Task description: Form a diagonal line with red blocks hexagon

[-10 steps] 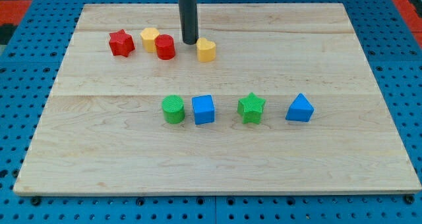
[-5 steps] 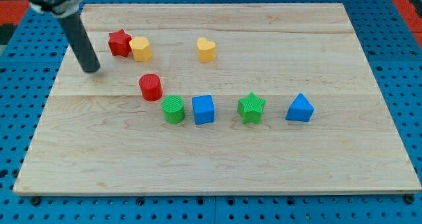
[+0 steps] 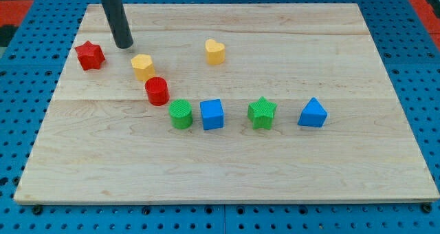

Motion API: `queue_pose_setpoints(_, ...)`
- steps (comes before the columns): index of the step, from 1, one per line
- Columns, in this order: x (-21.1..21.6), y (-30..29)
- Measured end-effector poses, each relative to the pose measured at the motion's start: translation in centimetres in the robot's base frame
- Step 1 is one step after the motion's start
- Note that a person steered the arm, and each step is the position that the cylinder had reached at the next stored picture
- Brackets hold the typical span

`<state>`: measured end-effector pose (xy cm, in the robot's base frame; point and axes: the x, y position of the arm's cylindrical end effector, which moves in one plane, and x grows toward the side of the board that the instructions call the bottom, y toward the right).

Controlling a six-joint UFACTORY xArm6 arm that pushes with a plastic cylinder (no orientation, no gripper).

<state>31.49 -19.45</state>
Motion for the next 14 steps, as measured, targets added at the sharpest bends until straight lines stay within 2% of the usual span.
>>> queue_pose_setpoints(1,5.7,4.6)
queue_pose_setpoints(2,10.6,4.4)
queue_pose_setpoints(3,11.2,12.0)
queue_pose_setpoints(4,11.1,17.2)
queue_pose_setpoints(7,6.8,10.6)
queue_pose_setpoints(8,11.5,11.2)
queue_pose_setpoints(10,4.1,6.3)
queue_pose_setpoints(11,5.1,9.7)
queue_pose_setpoints(12,4.1,10.0)
queue_pose_setpoints(13,4.8,10.7)
queue_pose_setpoints(14,7.3,8.5)
